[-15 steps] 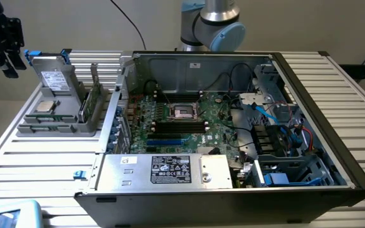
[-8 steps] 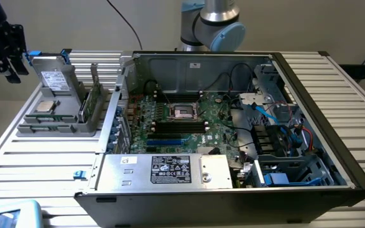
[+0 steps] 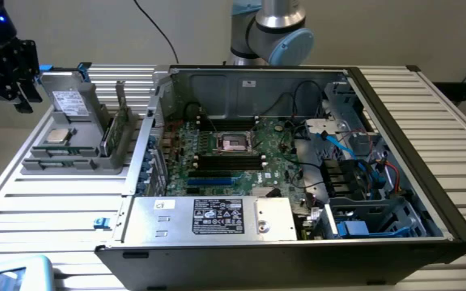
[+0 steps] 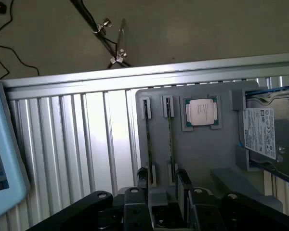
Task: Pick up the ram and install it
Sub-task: 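Pick up the ram and move it above insertion slot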
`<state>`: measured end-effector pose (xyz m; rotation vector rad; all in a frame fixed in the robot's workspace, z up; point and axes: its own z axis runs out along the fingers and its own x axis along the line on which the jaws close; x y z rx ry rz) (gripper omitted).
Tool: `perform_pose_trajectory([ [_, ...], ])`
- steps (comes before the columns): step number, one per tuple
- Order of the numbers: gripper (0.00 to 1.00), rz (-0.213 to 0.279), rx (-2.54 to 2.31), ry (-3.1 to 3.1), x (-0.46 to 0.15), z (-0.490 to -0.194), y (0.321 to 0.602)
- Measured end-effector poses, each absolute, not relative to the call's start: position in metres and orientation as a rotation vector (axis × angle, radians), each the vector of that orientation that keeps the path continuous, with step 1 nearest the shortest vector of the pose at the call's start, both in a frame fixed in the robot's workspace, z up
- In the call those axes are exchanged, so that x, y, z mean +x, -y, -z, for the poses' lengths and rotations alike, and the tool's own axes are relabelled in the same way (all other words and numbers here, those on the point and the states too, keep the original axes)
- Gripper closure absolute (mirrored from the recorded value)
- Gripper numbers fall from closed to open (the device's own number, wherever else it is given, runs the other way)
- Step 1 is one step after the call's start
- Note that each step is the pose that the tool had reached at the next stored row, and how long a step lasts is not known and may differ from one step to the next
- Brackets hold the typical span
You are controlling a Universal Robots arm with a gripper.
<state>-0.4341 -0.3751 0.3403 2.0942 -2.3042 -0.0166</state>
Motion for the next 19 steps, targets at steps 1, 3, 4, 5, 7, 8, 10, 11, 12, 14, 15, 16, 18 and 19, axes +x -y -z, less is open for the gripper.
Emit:
perform_pose_trajectory([
  [1,0.63,0.017,2.098,2.301,-0.434,-0.338,0.375],
  [3,0.63,0.017,2.106,2.293,-0.434,-0.335,0.376],
  [4,0.63,0.017,2.112,2.288,-0.434,-0.333,0.377],
  [5,0.63,0.018,2.118,2.283,-0.434,-0.332,0.377],
  [7,0.63,0.019,2.131,2.272,-0.433,-0.329,0.378],
  [8,0.63,0.019,2.133,2.27,-0.433,-0.327,0.378],
  [10,0.63,0.019,2.137,2.266,-0.432,-0.324,0.379],
  [11,0.63,0.019,2.139,2.264,-0.431,-0.322,0.379],
  [12,0.63,0.019,2.141,2.263,-0.43,-0.32,0.379],
  [14,0.63,0.019,2.144,2.26,-0.429,-0.316,0.38],
  [15,0.63,0.019,2.145,2.259,-0.429,-0.314,0.38],
  [16,0.63,0.019,2.146,2.258,-0.429,-0.313,0.38],
  [18,0.63,0.019,2.147,2.257,-0.429,-0.309,0.38],
  [19,0.63,0.019,2.148,2.256,-0.429,-0.307,0.38],
])
